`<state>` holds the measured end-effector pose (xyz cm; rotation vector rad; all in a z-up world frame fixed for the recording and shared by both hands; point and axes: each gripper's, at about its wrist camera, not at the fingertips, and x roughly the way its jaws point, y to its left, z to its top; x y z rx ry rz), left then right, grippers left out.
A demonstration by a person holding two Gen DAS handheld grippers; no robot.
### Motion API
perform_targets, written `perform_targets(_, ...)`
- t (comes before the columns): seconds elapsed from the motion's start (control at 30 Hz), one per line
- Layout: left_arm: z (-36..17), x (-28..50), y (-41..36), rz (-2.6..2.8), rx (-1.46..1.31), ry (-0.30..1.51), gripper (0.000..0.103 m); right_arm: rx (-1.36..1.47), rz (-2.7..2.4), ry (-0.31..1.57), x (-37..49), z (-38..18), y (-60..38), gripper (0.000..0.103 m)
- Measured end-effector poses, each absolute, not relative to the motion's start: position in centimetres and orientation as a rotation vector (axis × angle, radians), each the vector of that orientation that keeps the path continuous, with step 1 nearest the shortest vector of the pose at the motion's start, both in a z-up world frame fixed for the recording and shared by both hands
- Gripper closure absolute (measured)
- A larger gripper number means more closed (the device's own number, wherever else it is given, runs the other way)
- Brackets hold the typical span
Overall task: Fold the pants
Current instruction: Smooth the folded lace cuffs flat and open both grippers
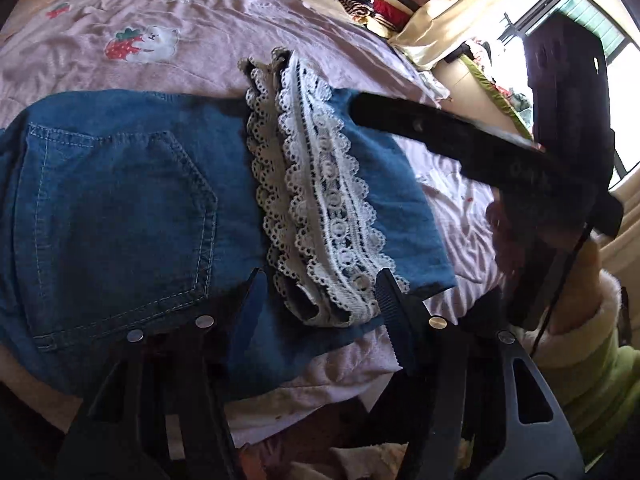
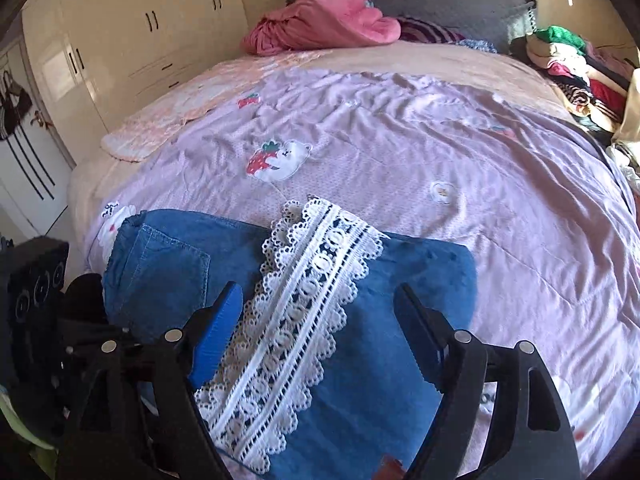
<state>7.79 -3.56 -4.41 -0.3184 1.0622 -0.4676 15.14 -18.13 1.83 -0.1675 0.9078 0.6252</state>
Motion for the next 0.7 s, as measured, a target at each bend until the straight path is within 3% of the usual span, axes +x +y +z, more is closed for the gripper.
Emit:
perform_targets(0.27, -5.9, 8.4, -4.4, -0.432, -0.315, 1.082, 0.086, -0.189, 0.539, 1.036, 20.6, -1.7, -13.7, 0.026)
perform_targets(0.3, -5.8, 8.4, -4.4, -0.434, -0.317, 1.079, 0.091, -0.191, 0.528, 1.043, 20.9, -2.1, -13.5, 0.03)
perform_targets(0.33, -5.8, 8.4, -4.4, -0.438, -0.319, 1.078, 0.092, -0.199, 0.523, 1.051, 21.2, -2.6, -13.4, 0.045)
perform_targets(0.37, -5.7, 8.4, -4.2, -0.441, -0.326, 1.076, 0.096, -0.206, 0.525, 1.059, 21.2, -2.9, -13.3, 0.051)
perform_targets(0.43, -5.5, 8.3, -3.9, -0.449, -0.329, 1.074, 0.097, -0.21, 0.538, 1.052, 21.0, -3.0, -13.5, 0.063)
perform_targets(0.5, -5.3, 7.8, -3.7, -0.457, -0.328, 1.072, 0.098, -0.166, 0.57, 1.036, 20.6, -2.4, -13.9, 0.067)
perform_targets(0.7, -5.0, 5.4, -3.1, -0.444, -0.284, 1.069, 0.098, -0.141, 0.607, 1.026, 20.2, -2.3, -13.3, 0.064)
